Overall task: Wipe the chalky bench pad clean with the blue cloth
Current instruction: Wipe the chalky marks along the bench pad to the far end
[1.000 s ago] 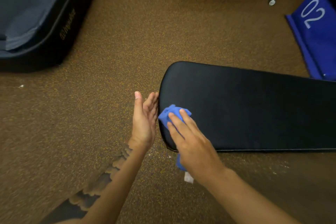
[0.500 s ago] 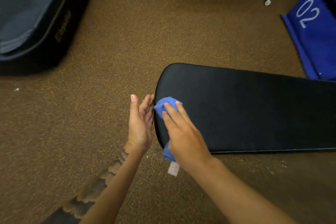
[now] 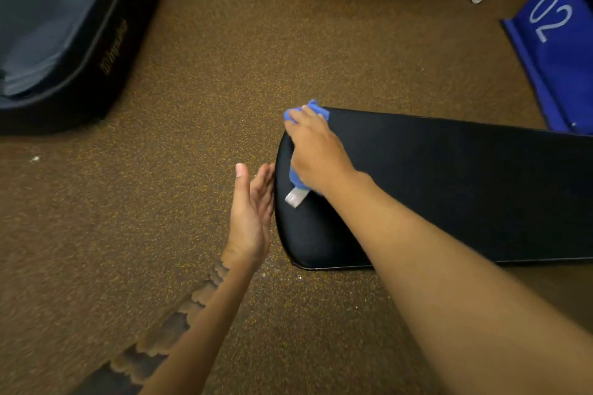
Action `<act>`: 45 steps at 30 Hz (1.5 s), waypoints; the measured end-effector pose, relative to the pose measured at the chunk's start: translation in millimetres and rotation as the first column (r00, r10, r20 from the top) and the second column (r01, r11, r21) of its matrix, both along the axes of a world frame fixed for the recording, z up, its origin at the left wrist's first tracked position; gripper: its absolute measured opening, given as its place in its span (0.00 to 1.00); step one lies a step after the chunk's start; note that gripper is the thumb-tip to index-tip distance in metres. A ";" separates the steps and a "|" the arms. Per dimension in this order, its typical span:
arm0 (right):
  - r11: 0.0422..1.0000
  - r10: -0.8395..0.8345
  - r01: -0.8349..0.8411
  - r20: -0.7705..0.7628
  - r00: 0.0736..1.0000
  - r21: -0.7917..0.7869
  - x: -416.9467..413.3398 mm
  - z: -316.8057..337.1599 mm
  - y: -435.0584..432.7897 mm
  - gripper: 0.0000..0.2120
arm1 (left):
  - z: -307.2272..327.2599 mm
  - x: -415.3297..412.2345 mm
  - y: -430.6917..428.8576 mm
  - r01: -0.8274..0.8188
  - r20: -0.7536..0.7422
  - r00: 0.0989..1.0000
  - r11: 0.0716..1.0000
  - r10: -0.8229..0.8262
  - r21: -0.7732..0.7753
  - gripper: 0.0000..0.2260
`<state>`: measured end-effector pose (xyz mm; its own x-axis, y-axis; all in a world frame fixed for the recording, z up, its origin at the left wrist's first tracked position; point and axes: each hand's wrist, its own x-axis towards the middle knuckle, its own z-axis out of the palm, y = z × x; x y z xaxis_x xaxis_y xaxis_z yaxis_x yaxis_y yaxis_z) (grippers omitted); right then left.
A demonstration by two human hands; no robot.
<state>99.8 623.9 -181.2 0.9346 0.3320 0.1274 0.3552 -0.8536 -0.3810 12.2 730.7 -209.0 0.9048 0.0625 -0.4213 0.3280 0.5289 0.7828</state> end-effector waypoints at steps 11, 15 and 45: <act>0.895 -0.434 0.436 -0.040 0.900 0.092 29.8 -11.6 -110.2 0.15 | -1.3 -0.4 -1.3 -0.004 0.001 1.000 0.999 0.003 0.045 0.41; 0.919 -0.358 0.357 -0.026 0.934 0.169 37.9 0.7 -53.6 0.17 | -2.0 -0.2 -2.9 -0.002 0.009 1.000 0.999 0.002 0.048 0.40; 0.961 -0.055 0.082 -0.107 0.993 0.264 -47.4 27.8 -86.9 0.19 | 9.3 -0.6 -3.6 0.080 -0.013 0.997 0.977 -0.079 0.199 0.43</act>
